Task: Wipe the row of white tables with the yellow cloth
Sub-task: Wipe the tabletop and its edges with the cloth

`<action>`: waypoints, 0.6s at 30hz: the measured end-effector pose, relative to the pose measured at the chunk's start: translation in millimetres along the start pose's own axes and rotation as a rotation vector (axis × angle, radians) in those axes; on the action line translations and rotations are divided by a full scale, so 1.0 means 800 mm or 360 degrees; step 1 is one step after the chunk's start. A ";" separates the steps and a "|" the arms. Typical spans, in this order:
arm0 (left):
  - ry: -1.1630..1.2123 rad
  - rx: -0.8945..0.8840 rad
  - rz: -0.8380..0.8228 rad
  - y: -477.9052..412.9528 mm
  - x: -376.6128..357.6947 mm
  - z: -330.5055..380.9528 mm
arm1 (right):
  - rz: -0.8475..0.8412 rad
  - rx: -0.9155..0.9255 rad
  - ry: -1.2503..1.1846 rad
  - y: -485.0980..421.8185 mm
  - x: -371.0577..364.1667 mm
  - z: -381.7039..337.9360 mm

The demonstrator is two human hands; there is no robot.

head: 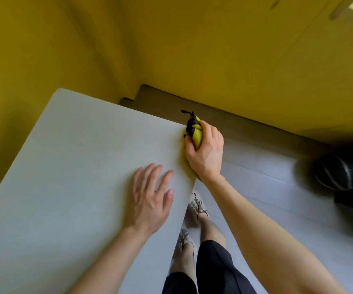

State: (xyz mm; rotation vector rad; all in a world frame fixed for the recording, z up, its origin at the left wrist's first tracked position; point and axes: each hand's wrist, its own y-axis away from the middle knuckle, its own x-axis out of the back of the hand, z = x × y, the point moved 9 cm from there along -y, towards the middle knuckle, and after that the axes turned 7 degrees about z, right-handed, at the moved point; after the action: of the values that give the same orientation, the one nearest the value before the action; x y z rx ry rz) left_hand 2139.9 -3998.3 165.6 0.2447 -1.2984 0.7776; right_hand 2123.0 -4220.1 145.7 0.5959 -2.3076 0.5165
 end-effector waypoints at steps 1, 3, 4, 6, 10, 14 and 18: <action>0.0010 -0.0011 -0.0017 0.003 -0.005 0.007 | 0.0067 -0.0091 -0.0130 0.007 0.004 0.002; 0.0005 -0.0004 -0.0018 0.006 -0.008 0.007 | 0.0141 -0.0272 -0.0313 0.032 0.010 0.005; 0.0002 0.0003 0.0001 0.005 -0.008 0.005 | 0.0151 -0.0363 -0.0371 0.050 0.012 0.003; 0.0018 0.0003 0.0029 0.005 -0.008 0.004 | 0.0157 -0.0492 -0.0477 0.097 0.019 -0.003; 0.0025 -0.0019 0.0056 0.008 -0.012 0.005 | 0.0048 -0.0493 -0.0717 0.184 0.030 -0.005; -0.0010 -0.0030 0.0050 0.009 -0.015 0.006 | 0.0050 -0.0645 -0.0955 0.139 0.023 0.016; -0.0038 -0.0034 0.0081 0.008 -0.014 0.008 | 0.0145 -0.0667 -0.1030 0.047 0.016 0.036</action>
State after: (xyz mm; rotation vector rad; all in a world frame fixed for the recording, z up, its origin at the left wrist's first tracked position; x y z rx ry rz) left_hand 2130.3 -4000.9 155.4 0.2050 -1.3389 0.8058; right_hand 2079.3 -4207.9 127.4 0.4957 -2.9428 -0.1639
